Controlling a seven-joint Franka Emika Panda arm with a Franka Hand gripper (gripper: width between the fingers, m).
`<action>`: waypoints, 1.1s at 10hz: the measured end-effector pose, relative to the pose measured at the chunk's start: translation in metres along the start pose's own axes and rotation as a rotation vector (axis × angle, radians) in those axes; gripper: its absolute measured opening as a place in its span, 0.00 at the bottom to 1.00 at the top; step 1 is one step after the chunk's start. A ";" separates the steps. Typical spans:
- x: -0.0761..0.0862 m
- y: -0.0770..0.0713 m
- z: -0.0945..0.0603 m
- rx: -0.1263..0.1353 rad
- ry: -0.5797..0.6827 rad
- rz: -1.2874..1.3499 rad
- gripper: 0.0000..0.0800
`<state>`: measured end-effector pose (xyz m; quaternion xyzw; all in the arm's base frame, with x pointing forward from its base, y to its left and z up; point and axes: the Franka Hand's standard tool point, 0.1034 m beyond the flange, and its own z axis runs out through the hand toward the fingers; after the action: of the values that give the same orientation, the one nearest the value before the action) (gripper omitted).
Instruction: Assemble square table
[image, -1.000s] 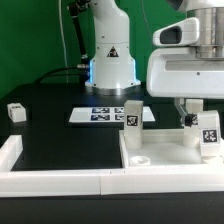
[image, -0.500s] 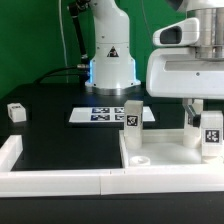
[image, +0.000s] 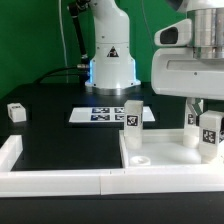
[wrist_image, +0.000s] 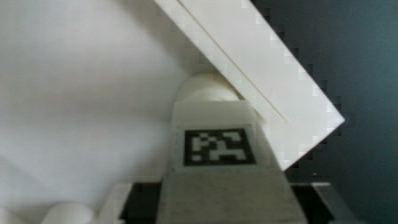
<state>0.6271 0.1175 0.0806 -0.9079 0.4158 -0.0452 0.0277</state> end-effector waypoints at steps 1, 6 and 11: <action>-0.001 0.000 0.001 -0.004 -0.016 0.165 0.36; -0.002 0.000 0.004 0.115 -0.104 0.869 0.37; -0.005 0.000 0.002 0.091 -0.095 0.550 0.60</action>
Offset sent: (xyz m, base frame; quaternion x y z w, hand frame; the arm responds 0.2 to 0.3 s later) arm 0.0179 0.0295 -0.0009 0.1616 -0.0558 0.4400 0.8816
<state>0.6242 0.1212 0.0780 -0.7601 0.6421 -0.0119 0.0992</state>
